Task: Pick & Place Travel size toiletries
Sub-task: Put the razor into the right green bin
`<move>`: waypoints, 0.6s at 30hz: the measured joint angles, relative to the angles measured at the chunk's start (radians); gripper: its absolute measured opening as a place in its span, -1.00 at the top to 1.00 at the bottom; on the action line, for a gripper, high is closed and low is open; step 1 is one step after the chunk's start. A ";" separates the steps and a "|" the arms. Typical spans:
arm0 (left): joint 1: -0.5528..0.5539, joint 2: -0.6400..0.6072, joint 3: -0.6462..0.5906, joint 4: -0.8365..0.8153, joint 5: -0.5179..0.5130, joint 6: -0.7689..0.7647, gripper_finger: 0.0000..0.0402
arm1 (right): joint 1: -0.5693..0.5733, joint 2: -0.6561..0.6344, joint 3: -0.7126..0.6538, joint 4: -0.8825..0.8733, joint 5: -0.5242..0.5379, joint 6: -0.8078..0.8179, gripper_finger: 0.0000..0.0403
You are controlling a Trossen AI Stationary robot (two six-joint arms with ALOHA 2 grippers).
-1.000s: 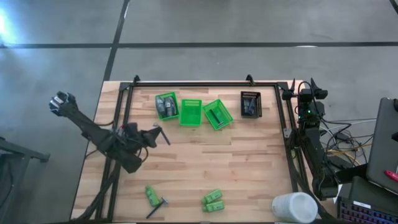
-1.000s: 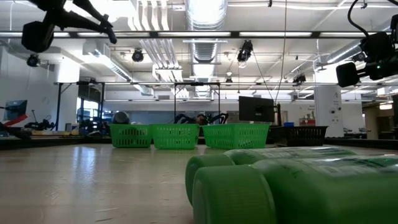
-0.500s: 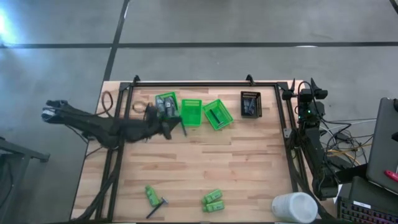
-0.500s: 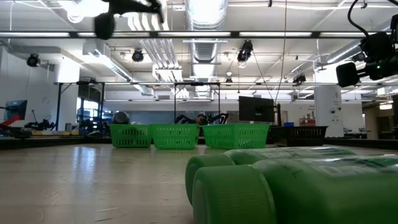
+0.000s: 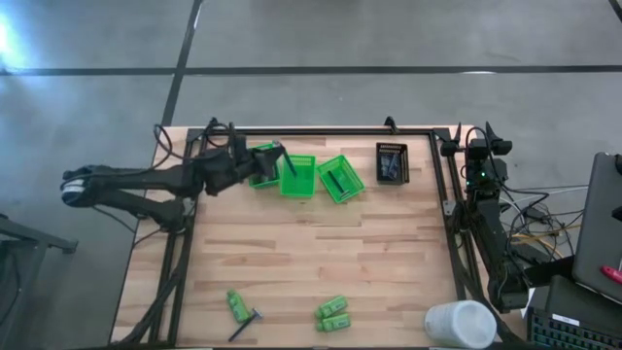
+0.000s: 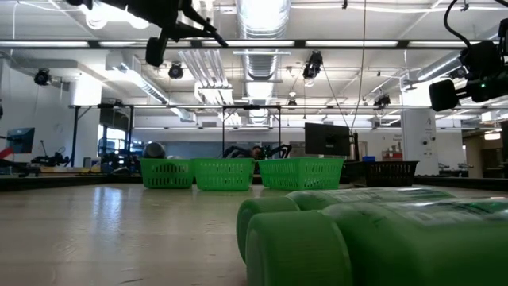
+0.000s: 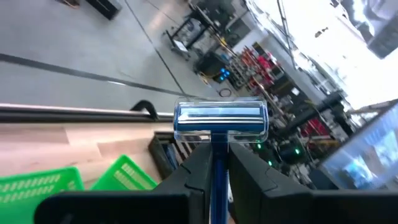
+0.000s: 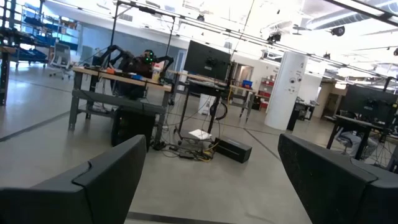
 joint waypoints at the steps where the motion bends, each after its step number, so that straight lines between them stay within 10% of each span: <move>1: 0.008 0.000 0.000 0.004 0.000 -0.005 0.79 | 0.000 0.000 0.000 0.000 0.000 0.000 -0.81; 6: 0.042 0.001 0.000 0.037 0.000 -0.017 0.79 | 0.000 0.000 0.000 0.000 -0.017 0.122 -0.81; 12: 0.080 0.002 0.000 0.043 0.004 -0.018 0.79 | 0.000 0.007 0.000 -0.018 -0.204 1.143 -0.81; 18: 0.143 0.002 0.000 0.090 0.119 -0.005 0.79 | 0.005 0.026 0.000 0.010 -0.671 1.470 -0.81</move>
